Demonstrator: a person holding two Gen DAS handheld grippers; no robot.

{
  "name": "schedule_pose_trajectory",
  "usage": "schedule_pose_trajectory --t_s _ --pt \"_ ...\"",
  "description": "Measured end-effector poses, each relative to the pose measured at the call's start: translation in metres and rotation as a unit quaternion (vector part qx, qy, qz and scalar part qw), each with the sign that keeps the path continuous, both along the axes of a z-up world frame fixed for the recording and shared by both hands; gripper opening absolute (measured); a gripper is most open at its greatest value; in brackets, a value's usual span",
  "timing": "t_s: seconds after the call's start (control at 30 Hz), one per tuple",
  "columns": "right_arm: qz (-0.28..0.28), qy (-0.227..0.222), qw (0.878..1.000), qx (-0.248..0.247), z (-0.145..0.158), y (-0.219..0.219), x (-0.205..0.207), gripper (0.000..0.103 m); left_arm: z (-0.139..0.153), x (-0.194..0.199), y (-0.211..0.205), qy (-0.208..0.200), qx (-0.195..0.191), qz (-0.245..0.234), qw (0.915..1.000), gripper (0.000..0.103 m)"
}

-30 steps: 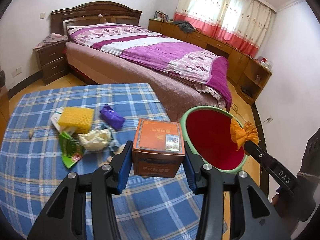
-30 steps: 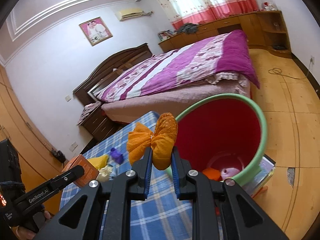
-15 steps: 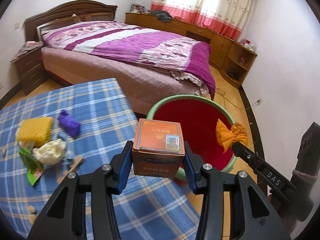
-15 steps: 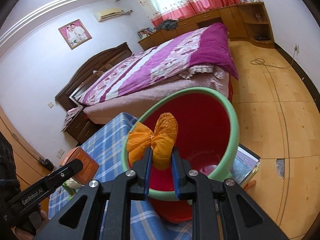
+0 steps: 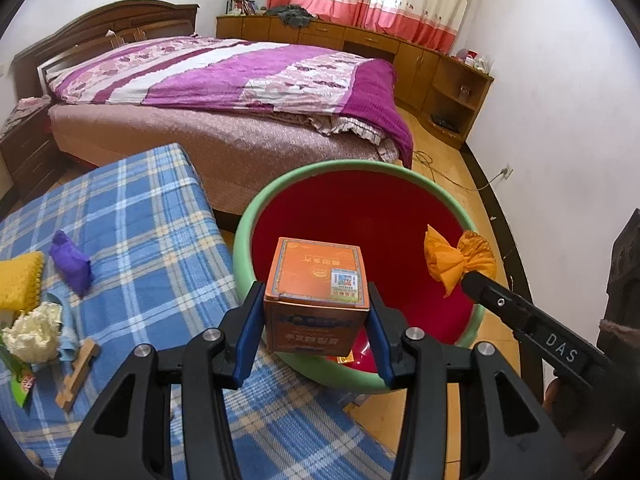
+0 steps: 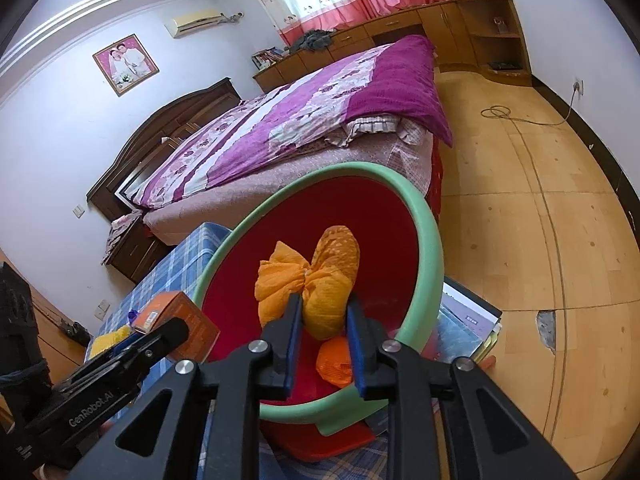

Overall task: Collect trash
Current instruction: 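Open both tools to drop the orange box and bow wrapper into the bucket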

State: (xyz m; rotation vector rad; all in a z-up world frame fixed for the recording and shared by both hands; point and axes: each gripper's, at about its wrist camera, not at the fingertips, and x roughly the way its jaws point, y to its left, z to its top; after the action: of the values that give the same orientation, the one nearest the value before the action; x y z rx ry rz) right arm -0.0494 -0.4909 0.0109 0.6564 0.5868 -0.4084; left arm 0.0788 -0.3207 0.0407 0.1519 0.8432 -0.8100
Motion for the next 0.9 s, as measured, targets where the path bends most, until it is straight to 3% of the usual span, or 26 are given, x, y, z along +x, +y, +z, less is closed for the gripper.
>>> schedule_pose_trajectory --t_s 0.37,0.9 --pt "-0.005 -0.004 1.000 0.009 -0.007 -0.003 -0.004 0.030 -0.007 0.003 0.001 0.016 -0.017 0.003 0.9997 0.055" --pt "-0.001 -0.019 1.000 0.009 0.006 0.008 -0.013 0.052 0.005 -0.002 0.041 0.014 -0.025 0.044 0.9986 0.055"
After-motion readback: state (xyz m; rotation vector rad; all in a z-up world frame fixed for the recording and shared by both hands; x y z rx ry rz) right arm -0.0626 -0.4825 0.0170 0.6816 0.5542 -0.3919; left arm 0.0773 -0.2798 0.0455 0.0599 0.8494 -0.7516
